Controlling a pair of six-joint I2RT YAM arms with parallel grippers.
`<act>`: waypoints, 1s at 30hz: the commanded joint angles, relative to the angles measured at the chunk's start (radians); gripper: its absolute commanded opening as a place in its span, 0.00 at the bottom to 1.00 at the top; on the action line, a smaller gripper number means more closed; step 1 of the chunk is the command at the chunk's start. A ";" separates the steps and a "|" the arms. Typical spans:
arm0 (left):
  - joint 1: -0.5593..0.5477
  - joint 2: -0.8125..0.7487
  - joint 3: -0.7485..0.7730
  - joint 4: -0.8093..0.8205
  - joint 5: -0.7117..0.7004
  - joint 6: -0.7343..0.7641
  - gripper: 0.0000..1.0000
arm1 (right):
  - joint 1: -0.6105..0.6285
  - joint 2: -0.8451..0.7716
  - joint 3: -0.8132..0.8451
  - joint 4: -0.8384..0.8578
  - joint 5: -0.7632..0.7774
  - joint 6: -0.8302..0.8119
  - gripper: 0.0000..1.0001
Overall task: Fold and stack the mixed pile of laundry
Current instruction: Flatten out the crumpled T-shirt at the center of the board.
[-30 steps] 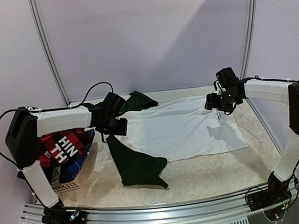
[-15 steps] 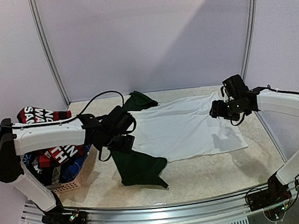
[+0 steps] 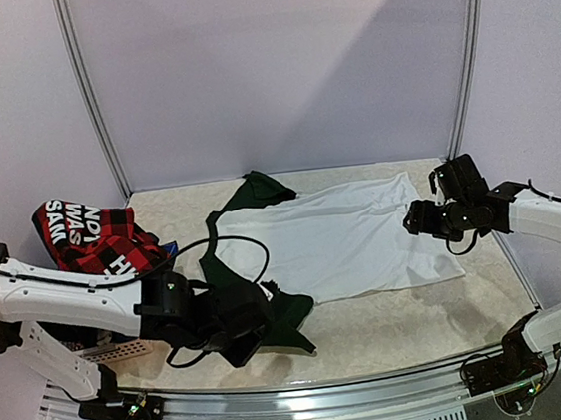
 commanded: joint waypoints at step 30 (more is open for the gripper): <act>0.086 0.166 -0.111 0.115 -0.059 0.023 0.24 | 0.022 -0.160 -0.171 -0.056 0.069 0.131 0.93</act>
